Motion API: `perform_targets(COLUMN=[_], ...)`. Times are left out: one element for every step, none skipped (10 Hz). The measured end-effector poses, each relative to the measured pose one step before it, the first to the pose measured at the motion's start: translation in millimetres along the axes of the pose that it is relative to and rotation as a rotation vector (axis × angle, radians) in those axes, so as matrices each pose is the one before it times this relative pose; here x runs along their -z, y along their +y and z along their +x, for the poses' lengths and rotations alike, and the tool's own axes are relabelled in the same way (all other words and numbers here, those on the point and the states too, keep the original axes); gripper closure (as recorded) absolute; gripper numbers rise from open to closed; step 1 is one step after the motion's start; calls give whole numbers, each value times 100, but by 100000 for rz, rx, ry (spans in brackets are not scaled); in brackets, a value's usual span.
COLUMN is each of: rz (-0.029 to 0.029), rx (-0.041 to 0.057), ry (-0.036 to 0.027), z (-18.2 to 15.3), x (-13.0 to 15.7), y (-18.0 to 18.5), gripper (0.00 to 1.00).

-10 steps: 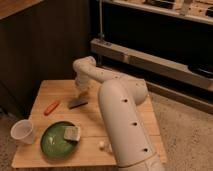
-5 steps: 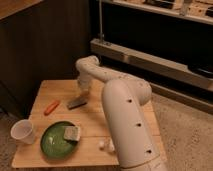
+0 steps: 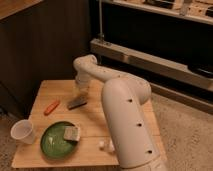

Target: Push the eraser across the table

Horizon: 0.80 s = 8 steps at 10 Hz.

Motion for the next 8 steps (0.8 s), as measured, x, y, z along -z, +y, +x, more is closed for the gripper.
perform_targets(rz=[2296,2083,1659,1386,730,-55,-794,-1757], rx=[1002,442,800,687,368,-168,-415,-1183], ry=[867,643,506,507,458,413,135,162], z=[511,506,459,113,-44,-176,0,-168], x=[234,-98,-150,46,87,-32,-264,-248], y=[-966,-1047,-876,-252,-188,-241,-536,-262], gripper=[33,33,37,46,55,67,75,86])
